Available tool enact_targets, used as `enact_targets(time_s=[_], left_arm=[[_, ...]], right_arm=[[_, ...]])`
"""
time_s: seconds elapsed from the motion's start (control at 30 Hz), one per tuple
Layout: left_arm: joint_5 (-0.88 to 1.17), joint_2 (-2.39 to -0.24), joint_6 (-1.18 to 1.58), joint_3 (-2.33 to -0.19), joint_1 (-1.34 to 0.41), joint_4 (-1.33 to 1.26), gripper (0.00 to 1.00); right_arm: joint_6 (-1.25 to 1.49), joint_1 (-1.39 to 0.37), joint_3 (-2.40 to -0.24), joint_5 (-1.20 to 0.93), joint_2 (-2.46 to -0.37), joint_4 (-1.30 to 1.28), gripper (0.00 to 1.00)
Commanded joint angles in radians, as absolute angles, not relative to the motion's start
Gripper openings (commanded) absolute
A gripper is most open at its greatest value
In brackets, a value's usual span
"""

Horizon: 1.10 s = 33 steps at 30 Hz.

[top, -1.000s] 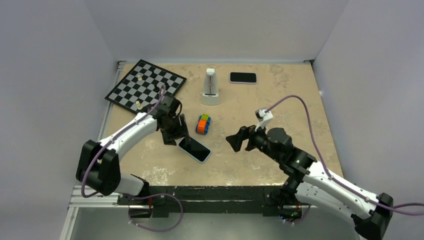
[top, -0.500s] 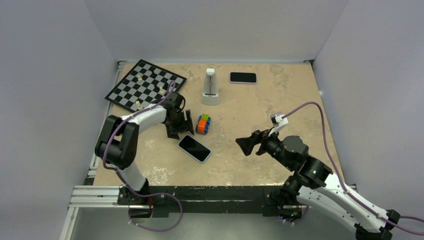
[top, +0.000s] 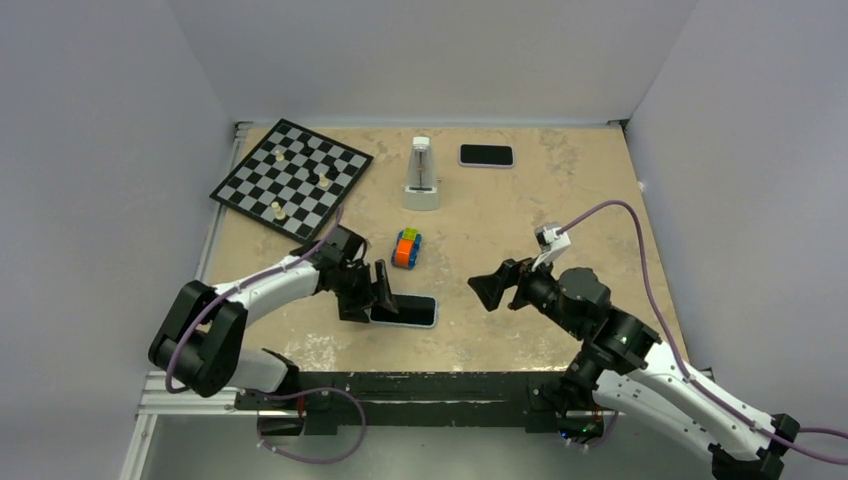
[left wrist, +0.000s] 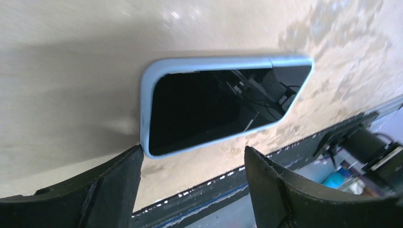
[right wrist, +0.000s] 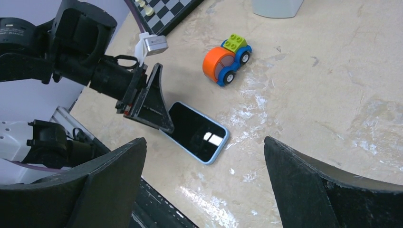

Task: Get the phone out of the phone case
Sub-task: Pick up the phone at the center of the board.

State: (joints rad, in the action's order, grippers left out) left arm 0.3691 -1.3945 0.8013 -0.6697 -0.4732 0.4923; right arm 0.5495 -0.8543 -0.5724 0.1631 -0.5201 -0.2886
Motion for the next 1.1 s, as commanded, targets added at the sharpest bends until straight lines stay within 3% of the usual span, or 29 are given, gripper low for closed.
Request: enact_targets(time_s=[0.0, 0.37, 0.6, 0.8, 1.07], left_arm=[[0.373, -1.364, 0.803, -0.700, -0.577, 0.525, 0.81], [0.101, -1.252, 0.546, -0.853, -0.737, 0.688, 0.82], [0.038, -1.440, 0.254, -1.039, -0.862, 0.682, 0.99], [0.120, -1.438, -0.109, -0.957, -0.968, 0.463, 1.00], [0.070, -1.669, -0.257, -1.152, -0.984, 0.662, 1.00]], right_arm=[[0.566, -0.853, -0.612, 0.154, -0.522, -0.271, 0.98], [0.604, -0.854, -0.641, 0.266, -0.429, -0.401, 0.98], [0.609, -0.853, -0.675, 0.343, -0.353, -0.427, 0.98], [0.591, -0.852, -0.678, 0.356, -0.266, -0.426, 0.98], [0.591, -0.853, -0.692, 0.400, -0.206, -0.461, 0.98]])
